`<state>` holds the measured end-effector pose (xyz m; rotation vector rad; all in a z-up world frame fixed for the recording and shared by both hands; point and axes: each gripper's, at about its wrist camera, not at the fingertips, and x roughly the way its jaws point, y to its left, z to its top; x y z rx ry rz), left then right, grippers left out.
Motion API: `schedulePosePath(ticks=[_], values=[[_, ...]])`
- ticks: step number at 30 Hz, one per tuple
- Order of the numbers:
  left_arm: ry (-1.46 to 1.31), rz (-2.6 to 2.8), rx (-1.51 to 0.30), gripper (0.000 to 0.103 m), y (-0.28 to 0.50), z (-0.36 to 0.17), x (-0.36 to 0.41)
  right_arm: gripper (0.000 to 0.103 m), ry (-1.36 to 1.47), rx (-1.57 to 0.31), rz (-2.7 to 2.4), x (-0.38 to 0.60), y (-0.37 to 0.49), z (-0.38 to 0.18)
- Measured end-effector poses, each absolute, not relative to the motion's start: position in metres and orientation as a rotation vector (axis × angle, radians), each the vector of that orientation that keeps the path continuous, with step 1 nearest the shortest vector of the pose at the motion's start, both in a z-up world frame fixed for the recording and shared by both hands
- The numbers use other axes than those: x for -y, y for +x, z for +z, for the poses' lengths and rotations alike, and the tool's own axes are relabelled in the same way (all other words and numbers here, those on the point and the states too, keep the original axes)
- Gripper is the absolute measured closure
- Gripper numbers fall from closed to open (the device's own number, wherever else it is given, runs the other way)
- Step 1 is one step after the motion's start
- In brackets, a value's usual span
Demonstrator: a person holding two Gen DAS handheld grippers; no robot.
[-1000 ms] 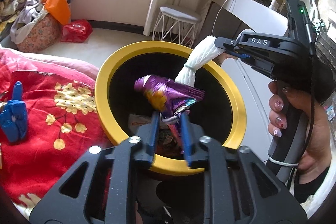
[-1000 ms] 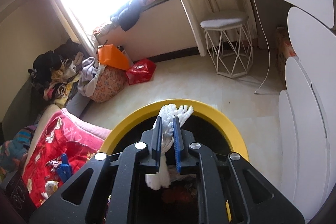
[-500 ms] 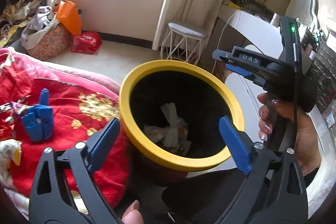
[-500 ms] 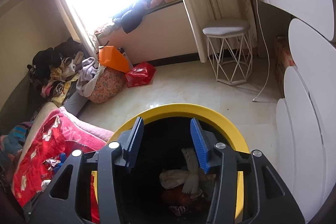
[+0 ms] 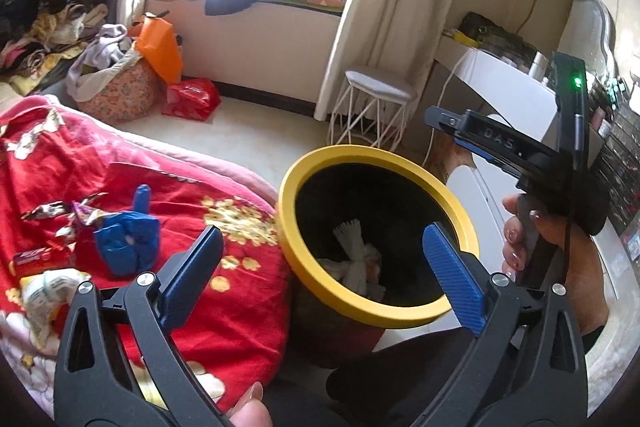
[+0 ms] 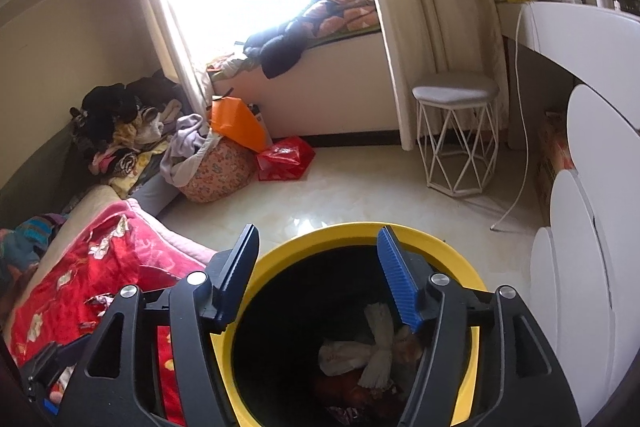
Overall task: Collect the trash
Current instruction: 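Move both open tools back to the trash on the bedspread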
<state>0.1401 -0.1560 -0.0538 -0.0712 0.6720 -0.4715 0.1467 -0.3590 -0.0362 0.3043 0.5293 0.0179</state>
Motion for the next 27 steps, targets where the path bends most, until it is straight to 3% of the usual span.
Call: schedulePosePath(ticks=[27], values=[[-0.144,-0.297,-0.589,0.011,0.133,-0.034,0.071,0.032,0.187,-0.476,0.22,0.267,0.138,-0.018]])
